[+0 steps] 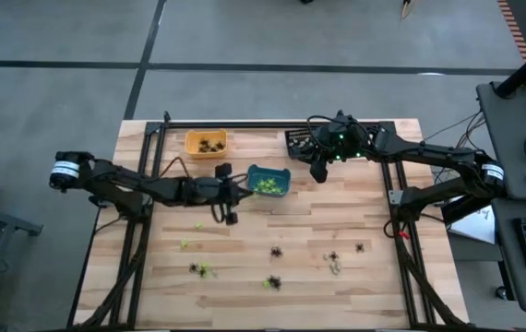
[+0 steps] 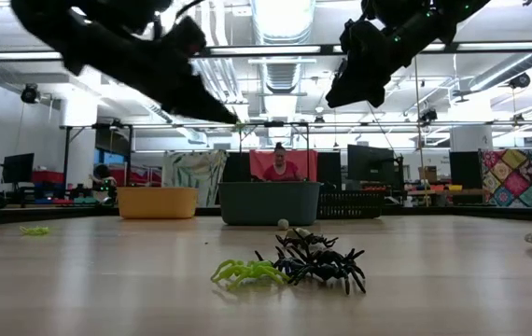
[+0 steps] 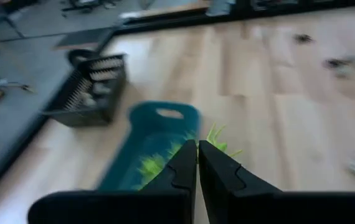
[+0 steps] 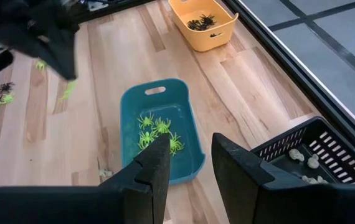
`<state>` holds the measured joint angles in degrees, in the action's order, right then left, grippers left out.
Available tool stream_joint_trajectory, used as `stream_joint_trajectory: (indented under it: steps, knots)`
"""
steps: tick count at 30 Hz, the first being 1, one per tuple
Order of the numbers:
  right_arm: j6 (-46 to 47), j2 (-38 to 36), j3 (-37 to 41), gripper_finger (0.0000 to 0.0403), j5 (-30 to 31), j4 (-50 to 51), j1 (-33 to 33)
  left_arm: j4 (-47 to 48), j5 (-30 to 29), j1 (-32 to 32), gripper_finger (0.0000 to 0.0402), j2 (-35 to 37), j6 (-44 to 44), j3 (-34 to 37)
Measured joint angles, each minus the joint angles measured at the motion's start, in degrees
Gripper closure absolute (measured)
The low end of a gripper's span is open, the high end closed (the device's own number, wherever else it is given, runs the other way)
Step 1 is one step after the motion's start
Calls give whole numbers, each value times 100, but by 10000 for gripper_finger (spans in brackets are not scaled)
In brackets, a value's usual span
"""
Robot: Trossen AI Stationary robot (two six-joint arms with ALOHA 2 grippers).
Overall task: Sort Halloween decoration
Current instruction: Put the green spider toy into the blue bin
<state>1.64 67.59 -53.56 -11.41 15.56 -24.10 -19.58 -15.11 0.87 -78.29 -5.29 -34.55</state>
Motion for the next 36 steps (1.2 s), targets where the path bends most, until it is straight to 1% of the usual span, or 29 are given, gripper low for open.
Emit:
stream_joint_trajectory:
  steps: [3,5,9,11,13,17,21,26,30,36]
  knots:
    - [-11,0,1,294,0,-1,-2,110,30,-413,401,-159,-256,-307]
    - [-14,0,9,294,1,-1,-2,193,160,-714,401,-304,-327,-546]
    - [-21,0,26,294,1,6,-2,269,776,-1237,401,-797,-396,-1093]
    - [-38,0,35,294,2,3,-2,264,1174,-1388,401,-1145,-451,-1374]
    - [-92,0,44,294,3,8,-2,282,1394,-1478,401,-1484,-544,-1590]
    - [-219,0,63,294,3,19,-2,346,1427,-1574,401,-2098,-770,-1887]
    - [-301,0,89,294,11,19,-2,324,1428,-1641,401,-2453,-820,-2051]
    - [-314,0,164,294,105,15,-2,450,1427,-1681,401,-2540,-814,-2056]
    - [-300,0,234,294,109,-3,-2,824,1427,-1684,401,-2542,-762,-2052]
    - [-74,2,356,294,106,-146,-2,822,1429,-1680,398,-2552,-518,-2050]
